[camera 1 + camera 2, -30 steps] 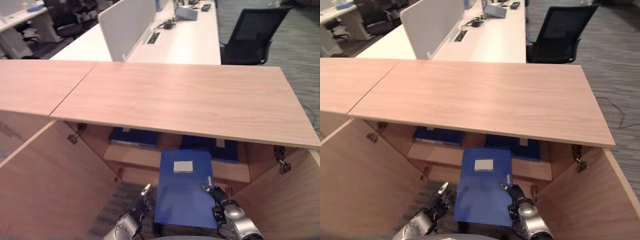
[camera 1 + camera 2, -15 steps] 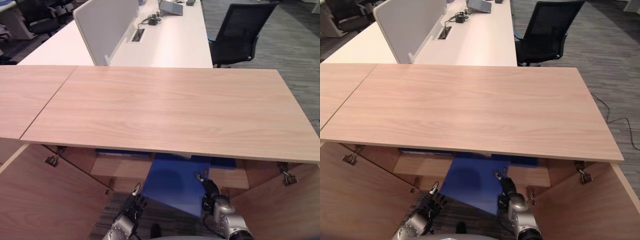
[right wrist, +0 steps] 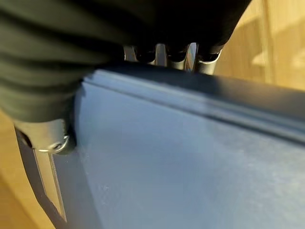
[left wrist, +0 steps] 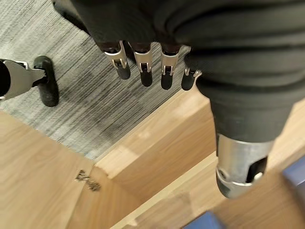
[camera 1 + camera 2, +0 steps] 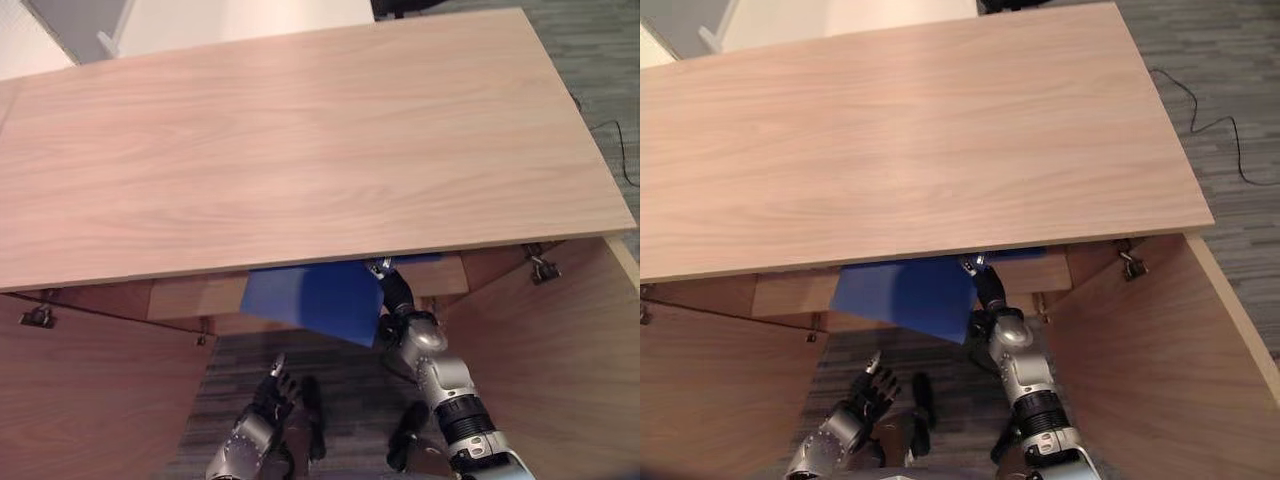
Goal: Put the empty folder in the office cabinet
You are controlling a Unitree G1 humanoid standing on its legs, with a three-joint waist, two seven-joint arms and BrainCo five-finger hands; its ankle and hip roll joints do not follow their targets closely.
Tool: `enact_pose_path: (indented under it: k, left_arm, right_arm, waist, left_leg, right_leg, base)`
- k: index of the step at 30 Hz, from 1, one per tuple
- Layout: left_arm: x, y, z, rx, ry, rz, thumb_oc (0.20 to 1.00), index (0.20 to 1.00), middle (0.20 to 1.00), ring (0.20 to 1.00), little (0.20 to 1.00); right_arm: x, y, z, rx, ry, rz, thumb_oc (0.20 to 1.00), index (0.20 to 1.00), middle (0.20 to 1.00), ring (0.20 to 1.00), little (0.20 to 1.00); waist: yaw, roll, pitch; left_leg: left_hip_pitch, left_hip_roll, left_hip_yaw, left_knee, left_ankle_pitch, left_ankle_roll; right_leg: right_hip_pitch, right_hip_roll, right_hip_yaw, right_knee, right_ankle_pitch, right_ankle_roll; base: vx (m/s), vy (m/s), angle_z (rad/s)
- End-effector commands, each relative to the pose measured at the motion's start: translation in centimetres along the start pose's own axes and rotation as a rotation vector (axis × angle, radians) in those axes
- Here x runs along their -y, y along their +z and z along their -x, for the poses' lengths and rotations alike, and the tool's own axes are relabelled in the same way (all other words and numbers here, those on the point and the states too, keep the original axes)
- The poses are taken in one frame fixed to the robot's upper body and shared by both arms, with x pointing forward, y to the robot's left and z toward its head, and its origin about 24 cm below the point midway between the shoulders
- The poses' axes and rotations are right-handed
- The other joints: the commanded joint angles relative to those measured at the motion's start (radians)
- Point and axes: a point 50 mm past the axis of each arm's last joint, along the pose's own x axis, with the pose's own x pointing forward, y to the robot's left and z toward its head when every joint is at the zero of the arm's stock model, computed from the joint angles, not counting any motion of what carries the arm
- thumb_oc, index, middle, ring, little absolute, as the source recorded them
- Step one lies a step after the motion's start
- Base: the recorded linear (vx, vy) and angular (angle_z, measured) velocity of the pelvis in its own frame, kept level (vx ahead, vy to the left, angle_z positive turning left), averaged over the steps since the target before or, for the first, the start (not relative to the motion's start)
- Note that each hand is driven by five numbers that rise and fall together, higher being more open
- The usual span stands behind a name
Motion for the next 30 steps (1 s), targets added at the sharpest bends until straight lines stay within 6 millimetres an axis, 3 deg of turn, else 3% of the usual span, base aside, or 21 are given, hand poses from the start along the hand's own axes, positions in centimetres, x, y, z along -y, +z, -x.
enact_pose_path:
  k: [1, 6, 10, 15, 19, 20, 22, 25, 26, 27, 28, 30]
  left_arm:
    - [3.7, -3.5, 0.1, -0.06, -0.115, 0.114, 1.0, 1.0, 1.0, 1.0, 1.0]
    - [4.3, -4.1, 0.1, -0.075, -0.14, 0.1, 1.0, 1.0, 1.0, 1.0, 1.0]
    - [5.1, -4.8, 0.2, -0.085, -0.18, 0.088, 1.0, 1.0, 1.0, 1.0, 1.0]
    - [5.2, -5.3, 0.1, -0.094, -0.196, 0.083, 1.0, 1.0, 1.0, 1.0, 1.0]
    - [5.9, -5.2, 0.4, -0.071, -0.249, 0.114, 1.0, 1.0, 1.0, 1.0, 1.0]
    - [6.0, -5.2, 0.4, -0.071, -0.251, 0.113, 1.0, 1.0, 1.0, 1.0, 1.0]
    - [6.9, -4.5, 0.4, -0.045, -0.289, 0.118, 1.0, 1.0, 1.0, 1.0, 1.0]
    - [7.2, -5.0, 0.6, -0.071, -0.303, 0.133, 1.0, 1.0, 1.0, 1.0, 1.0]
    - [6.5, -5.7, 0.9, -0.088, -0.282, 0.138, 1.0, 1.0, 1.0, 1.0, 1.0]
    - [6.4, -5.8, 0.9, -0.09, -0.279, 0.139, 1.0, 1.0, 1.0, 1.0, 1.0]
    - [5.3, -6.9, 1.2, -0.127, -0.243, 0.15, 1.0, 1.0, 1.0, 1.0, 1.0]
    - [4.9, -7.7, 1.3, -0.153, -0.228, 0.171, 1.0, 1.0, 1.0, 1.0, 1.0]
  right_arm:
    - [-3.1, 5.7, -1.2, 0.254, 0.133, -0.109, 0.2, 0.2, 0.2, 0.2, 0.2]
    - [-3.8, 6.3, -1.2, 0.286, 0.129, -0.184, 0.2, 0.2, 0.2, 0.2, 0.2]
    - [-5.1, 8.5, -0.9, 0.407, 0.11, -0.331, 0.2, 0.2, 0.2, 0.2, 0.2]
    - [-6.0, 9.6, -0.7, 0.488, 0.133, -0.475, 0.2, 0.2, 0.2, 0.2, 0.2]
    - [-6.7, 9.8, -1.1, 0.502, 0.16, -0.454, 0.2, 0.2, 0.2, 0.2, 0.2]
    - [-6.7, 9.9, -1.1, 0.504, 0.159, -0.453, 0.2, 0.2, 0.2, 0.2, 0.2]
    - [-6.3, 10.3, -1.2, 0.524, 0.134, -0.458, 0.2, 0.2, 0.2, 0.2, 0.2]
    - [-5.8, 9.5, -0.8, 0.505, 0.093, -0.472, 0.2, 0.2, 0.2, 0.2, 0.2]
    - [-5.7, 8.9, -0.6, 0.493, 0.076, -0.481, 0.2, 0.2, 0.2, 0.2, 0.2]
    - [-5.7, 8.8, -0.5, 0.49, 0.074, -0.481, 0.2, 0.2, 0.2, 0.2, 0.2]
    - [-5.4, 8.0, 0.1, 0.478, 0.057, -0.498, 0.2, 0.2, 0.2, 0.2, 0.2]
    - [-5.1, 7.6, 0.3, 0.474, 0.047, -0.517, 0.2, 0.2, 0.2, 0.2, 0.2]
  waist:
    - [-0.008, -0.021, -0.022]
    - [-0.012, -0.02, -0.043]
    - [-0.014, -0.009, -0.05]
    - [-0.008, 0.002, -0.051]
    - [0.027, 0.004, -0.053]
    - [0.026, 0.007, -0.054]
    - [0.043, -0.007, -0.068]
    - [0.029, -0.034, -0.117]
    - [0.024, -0.037, -0.127]
    - [0.024, -0.037, -0.126]
    - [0.017, -0.028, -0.127]
    - [0.002, -0.003, -0.122]
  left_leg:
    - [0.019, -0.052, -0.063, 0.104, -0.134, 0.027]
    - [0.006, -0.049, -0.07, 0.09, -0.131, 0.02]
    - [0.014, -0.04, -0.057, 0.022, -0.091, -0.004]
    - [0.017, -0.03, -0.054, -0.058, -0.032, -0.035]
    - [0.028, 0.019, -0.065, -0.213, 0.102, -0.116]
    - [0.021, 0.022, -0.068, -0.213, 0.108, -0.117]
    - [-0.029, 0.053, -0.066, -0.213, 0.148, -0.157]
    - [0.027, 0.031, -0.013, -0.213, 0.071, -0.14]
    - [0.075, 0.003, -0.027, -0.212, 0.035, -0.136]
    - [0.078, 0.002, -0.027, -0.212, 0.036, -0.134]
    - [0.16, -0.035, -0.047, -0.209, -0.025, -0.122]
    - [0.197, -0.037, -0.005, -0.213, -0.042, -0.103]
  right_leg:
    - [0.009, -0.052, 0.044, -0.007, -0.008, 0.061]
    - [-0.021, -0.039, 0.063, 0.006, -0.03, 0.055]
    - [-0.047, -0.01, 0.076, -0.014, -0.036, 0.043]
    - [-0.074, 0.017, 0.081, -0.033, -0.036, 0.024]
    - [-0.098, 0.091, 0.046, -0.079, -0.044, -0.023]
    - [-0.102, 0.095, 0.044, -0.084, -0.036, -0.028]
    - [-0.1, 0.106, -0.006, -0.124, -0.039, -0.047]
    - [-0.113, 0.112, -0.062, -0.206, -0.007, -0.057]
    - [-0.106, 0.132, -0.06, -0.239, 0.006, -0.06]
    - [-0.1, 0.133, -0.061, -0.245, 0.012, -0.06]
    - [-0.056, 0.163, -0.053, -0.277, 0.02, -0.056]
    - [-0.025, 0.157, -0.066, -0.277, 0.036, -0.054]
  base:
    - [0.02, -0.04, 0.03]
    - [0.04, -0.058, 0.07]
    - [0.02, -0.048, 0.01]
    - [0.0, -0.086, -0.08]
    - [-0.06, -0.199, 0.03]
    - [-0.13, -0.291, 0.06]
    - [-0.16, -0.254, 0.15]
    - [-0.07, -0.171, 0.6]
    - [-0.01, -0.095, 0.59]
    - [0.02, -0.073, 0.6]
    - [-0.01, 0.001, 0.39]
    - [-0.05, 0.101, 0.24]
